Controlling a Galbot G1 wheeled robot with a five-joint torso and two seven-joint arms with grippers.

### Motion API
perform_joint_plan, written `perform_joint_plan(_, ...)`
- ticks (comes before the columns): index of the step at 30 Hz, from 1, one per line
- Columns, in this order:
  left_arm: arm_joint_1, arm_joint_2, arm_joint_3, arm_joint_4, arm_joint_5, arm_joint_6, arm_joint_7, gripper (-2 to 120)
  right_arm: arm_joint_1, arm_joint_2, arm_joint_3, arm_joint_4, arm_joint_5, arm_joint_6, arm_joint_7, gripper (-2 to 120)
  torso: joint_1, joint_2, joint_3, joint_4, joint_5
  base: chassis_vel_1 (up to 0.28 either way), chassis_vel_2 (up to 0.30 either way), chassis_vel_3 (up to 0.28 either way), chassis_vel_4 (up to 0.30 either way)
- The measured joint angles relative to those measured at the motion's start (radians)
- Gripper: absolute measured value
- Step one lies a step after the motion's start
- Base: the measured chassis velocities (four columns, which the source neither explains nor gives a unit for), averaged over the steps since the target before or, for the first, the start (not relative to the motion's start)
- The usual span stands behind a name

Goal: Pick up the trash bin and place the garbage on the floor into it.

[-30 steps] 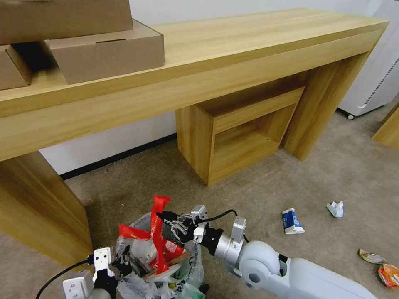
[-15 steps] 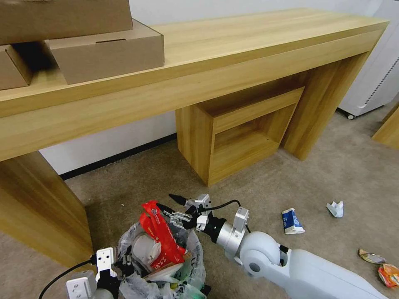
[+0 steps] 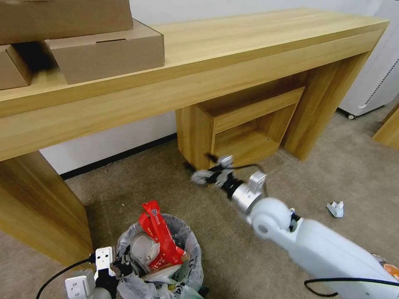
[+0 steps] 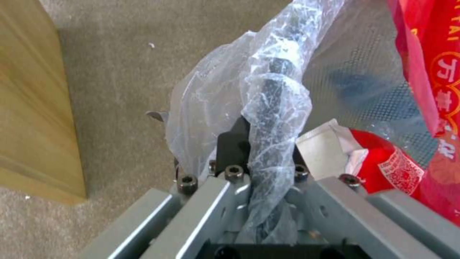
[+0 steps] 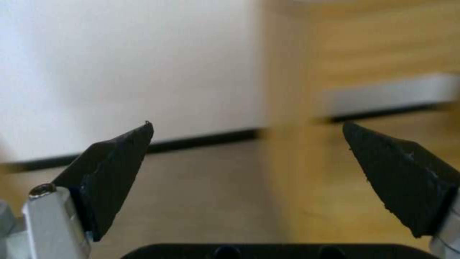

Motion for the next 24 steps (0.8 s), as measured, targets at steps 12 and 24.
perform_joint_plan(12, 0.003, 0.015, 0.006, -0.001, 0.046, -0.013, 0.022, 0, -0.314, -0.003, 0.369, 0.008, 0.038, -0.304, 0.396, 100, 0.000, 0.000, 0.000, 0.0000, -0.0001, 0.000, 0.000, 0.000, 0.000)
perform_joint_plan(24, -0.005, 0.036, 0.013, -0.008, 0.072, -0.025, 0.036, 0, -0.524, -0.051, 0.650, -0.049, -0.213, -0.233, 0.190, 100, 0.000, 0.000, 0.000, -0.0001, 0.0000, 0.000, 0.000, 0.000, 0.000)
